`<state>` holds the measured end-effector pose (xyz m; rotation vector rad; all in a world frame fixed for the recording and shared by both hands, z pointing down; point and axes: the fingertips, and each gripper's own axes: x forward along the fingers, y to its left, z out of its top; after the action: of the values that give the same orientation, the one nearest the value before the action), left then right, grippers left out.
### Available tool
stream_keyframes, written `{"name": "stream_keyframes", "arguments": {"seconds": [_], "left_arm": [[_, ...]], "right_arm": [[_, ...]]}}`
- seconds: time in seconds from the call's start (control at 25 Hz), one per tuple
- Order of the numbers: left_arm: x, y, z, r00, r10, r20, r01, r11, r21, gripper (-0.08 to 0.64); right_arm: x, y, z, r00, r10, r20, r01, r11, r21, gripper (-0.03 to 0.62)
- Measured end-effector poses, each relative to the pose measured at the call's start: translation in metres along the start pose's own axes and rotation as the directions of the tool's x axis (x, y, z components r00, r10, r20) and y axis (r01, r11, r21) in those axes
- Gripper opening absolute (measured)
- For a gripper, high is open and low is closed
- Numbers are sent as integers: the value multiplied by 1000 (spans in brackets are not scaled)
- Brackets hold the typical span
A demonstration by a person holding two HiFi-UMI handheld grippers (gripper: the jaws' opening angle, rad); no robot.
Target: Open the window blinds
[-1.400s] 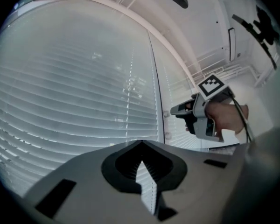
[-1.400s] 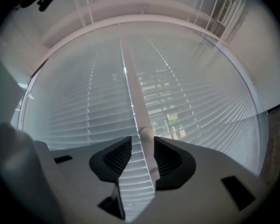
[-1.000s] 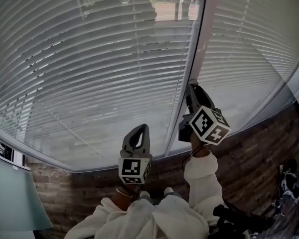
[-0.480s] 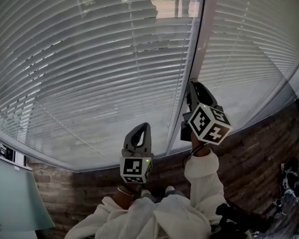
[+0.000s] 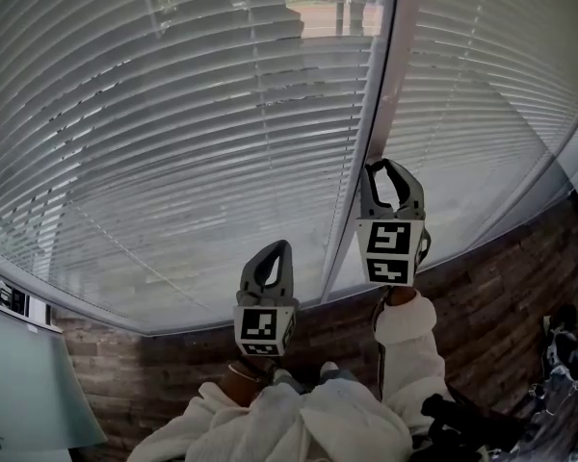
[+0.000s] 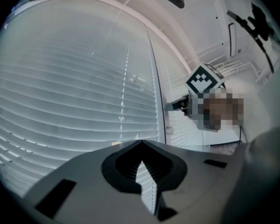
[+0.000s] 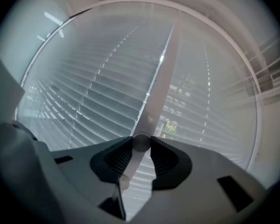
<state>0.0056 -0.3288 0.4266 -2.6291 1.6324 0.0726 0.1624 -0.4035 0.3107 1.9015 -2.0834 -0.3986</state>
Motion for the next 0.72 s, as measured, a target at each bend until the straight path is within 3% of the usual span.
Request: {"name": "stream_keyframes", "arguments": {"seconds": [0.16,0.28,0.44,0.6,0.72], "left_arm": [[-1,2,1,1000,9,3,-9,1000,2,-2],[-2,3,1,1000,14,8,-14,1000,7,-2],[-3,4,-2,1000,19,3,-19,1000,1,-2],[-4,2,-3,1000,14,-3,-14,1000,-6,-2],[-4,0,-1,1000,11,6,-11,1000,-4,-2]], "right_arm": [[-1,2,0,1000,-25,-17,21,976,-218,129],[-1,4,-1,999,-37,-15,29,923,-383,129],[-1,8,-2,999,-40,-24,19,814,-581,130],[-1,10,-4,999,-42,-25,12,703,-711,129],[-1,11,-6,998,-62,-12,26,573,-819,129]]}}
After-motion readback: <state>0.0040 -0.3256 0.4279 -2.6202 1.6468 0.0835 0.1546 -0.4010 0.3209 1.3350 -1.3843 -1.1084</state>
